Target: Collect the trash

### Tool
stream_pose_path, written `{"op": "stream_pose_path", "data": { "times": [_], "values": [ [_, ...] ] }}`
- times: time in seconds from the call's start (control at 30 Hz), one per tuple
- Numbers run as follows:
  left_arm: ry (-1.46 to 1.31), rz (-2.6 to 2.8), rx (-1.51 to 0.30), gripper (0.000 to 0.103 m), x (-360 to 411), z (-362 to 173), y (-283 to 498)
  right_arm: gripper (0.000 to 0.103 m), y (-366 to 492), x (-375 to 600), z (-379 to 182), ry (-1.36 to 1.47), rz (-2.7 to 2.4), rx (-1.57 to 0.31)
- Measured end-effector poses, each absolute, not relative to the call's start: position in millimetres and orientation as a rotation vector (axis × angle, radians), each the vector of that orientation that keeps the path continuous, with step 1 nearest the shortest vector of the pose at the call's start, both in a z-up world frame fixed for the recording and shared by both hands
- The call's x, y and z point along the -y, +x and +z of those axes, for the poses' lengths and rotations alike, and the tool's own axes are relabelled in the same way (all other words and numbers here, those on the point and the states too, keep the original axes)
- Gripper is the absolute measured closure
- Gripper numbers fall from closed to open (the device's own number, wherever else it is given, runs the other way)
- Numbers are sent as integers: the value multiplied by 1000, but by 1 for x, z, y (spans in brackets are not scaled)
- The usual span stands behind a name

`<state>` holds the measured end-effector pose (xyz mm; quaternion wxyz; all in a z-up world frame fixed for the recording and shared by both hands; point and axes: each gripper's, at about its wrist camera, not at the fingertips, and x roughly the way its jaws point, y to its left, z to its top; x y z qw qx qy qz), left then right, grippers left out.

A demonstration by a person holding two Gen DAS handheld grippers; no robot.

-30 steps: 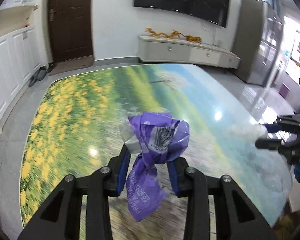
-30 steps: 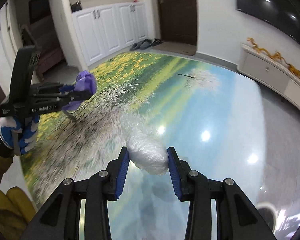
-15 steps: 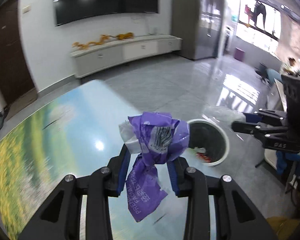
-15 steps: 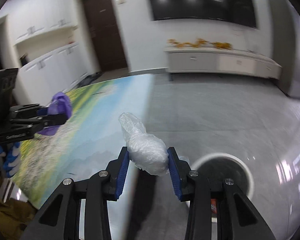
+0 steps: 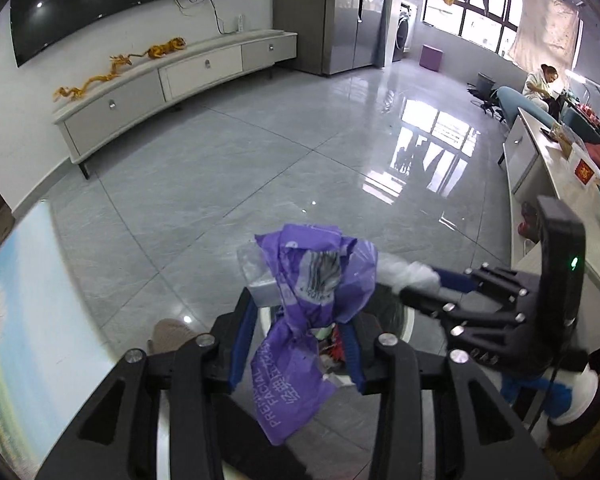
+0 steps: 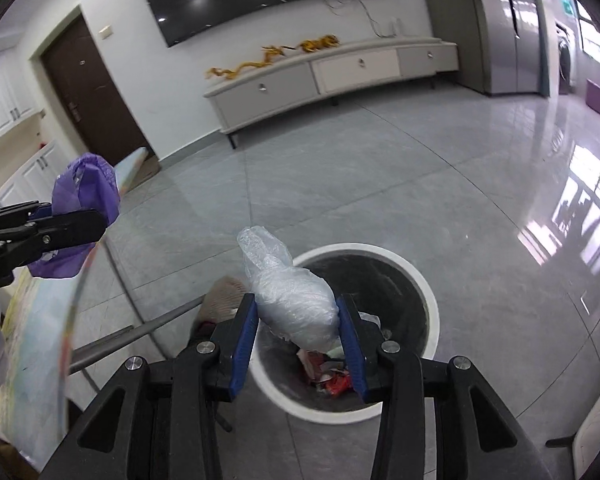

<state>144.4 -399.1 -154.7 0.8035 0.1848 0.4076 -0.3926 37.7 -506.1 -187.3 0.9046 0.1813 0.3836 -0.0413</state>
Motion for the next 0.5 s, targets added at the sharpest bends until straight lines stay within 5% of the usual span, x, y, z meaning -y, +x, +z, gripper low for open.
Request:
{"op": "stream_pose_path", "data": {
  "times": [0.13, 0.17, 0.5],
  "values": [
    [351, -840, -896, 38, 420, -168, 156, 48, 44, 519, -208, 389, -114, -820],
    [340, -839, -896, 37, 423, -170, 159, 42, 46, 521, -211, 387, -123, -828],
    [312, -780, -854, 37, 403, -155, 154, 35, 40, 526, -214, 417, -177, -840]
  ]
}}
